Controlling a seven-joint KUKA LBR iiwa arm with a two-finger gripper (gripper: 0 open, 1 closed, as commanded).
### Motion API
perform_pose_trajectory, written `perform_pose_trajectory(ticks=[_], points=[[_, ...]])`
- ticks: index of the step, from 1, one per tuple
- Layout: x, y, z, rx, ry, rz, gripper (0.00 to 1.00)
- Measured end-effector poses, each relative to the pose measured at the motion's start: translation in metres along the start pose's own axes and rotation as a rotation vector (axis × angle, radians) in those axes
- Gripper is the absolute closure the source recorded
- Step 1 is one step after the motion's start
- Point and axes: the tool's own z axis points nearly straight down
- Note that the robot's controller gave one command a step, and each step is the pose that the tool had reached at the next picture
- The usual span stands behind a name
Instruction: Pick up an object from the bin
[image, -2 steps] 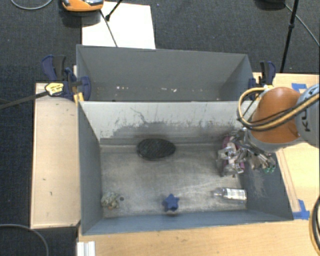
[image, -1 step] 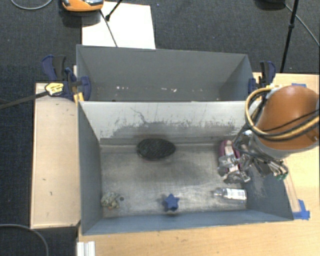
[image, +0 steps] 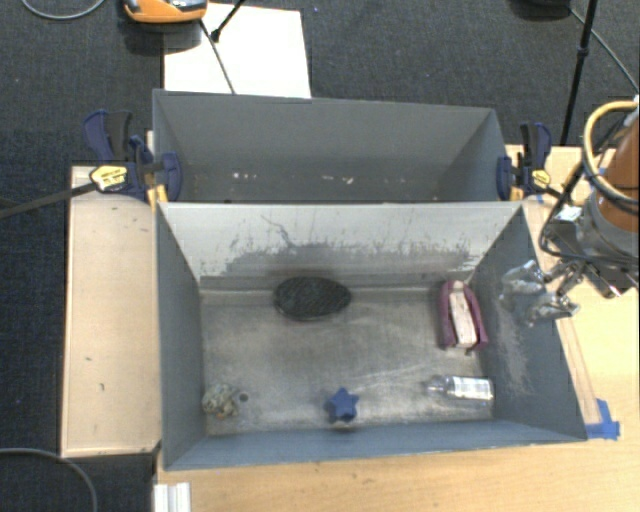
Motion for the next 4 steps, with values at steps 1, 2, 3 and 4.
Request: perform_pose_trajectory(ticks=[1, 2, 3, 4], points=[[-0.039, 0.014, 0.015, -0.005, -0.001, 0.137, 1.0], [-0.037, 0.013, 0.014, -0.004, -0.001, 0.143, 0.0], [-0.051, 0.026, 0.149, -0.011, 0.006, -0.091, 0.0], [-0.035, 0.001, 0.185, -0.013, -0.002, -0.442, 0.0]])
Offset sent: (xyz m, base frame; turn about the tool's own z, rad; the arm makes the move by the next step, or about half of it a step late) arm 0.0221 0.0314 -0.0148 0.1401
